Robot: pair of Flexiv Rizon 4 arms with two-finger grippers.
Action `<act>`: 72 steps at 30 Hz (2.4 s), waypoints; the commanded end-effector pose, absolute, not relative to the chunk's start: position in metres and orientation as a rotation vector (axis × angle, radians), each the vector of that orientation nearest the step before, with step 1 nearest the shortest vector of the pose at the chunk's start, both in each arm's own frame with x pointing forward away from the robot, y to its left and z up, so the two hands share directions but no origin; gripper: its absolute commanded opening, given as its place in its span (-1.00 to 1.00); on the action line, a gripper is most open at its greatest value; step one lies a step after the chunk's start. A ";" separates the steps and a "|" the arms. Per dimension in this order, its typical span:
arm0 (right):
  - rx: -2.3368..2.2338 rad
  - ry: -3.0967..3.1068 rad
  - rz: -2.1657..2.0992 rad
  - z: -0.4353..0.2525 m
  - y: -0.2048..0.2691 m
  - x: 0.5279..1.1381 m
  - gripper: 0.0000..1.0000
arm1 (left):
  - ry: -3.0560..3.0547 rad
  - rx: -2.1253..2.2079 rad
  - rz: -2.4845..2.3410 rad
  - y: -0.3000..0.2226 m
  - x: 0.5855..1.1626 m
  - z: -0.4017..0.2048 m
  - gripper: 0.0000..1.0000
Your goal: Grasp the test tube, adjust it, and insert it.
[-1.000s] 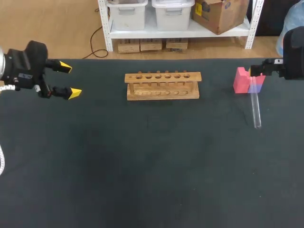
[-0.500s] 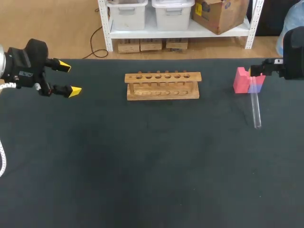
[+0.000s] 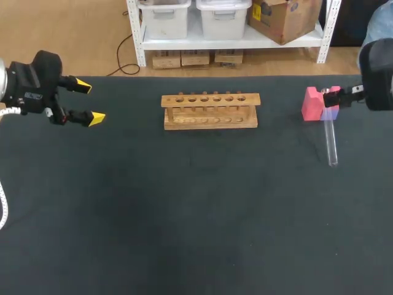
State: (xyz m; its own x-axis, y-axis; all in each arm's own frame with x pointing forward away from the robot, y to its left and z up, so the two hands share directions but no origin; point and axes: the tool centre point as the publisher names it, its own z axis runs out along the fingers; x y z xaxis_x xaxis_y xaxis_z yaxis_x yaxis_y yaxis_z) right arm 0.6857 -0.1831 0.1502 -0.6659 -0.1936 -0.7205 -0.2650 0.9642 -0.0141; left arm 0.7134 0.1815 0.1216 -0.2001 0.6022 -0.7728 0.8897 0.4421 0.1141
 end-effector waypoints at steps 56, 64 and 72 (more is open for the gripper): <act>-0.045 2.237 0.103 0.044 -0.193 0.744 1.00 | 1.903 1.254 -0.464 0.182 0.712 0.120 1.00; 0.000 2.237 0.087 0.040 -0.198 0.751 1.00 | 1.903 1.254 -0.464 0.182 0.712 0.120 1.00; -0.008 2.232 0.071 0.033 -0.195 0.754 1.00 | 1.903 1.254 -0.464 0.182 0.712 0.120 1.00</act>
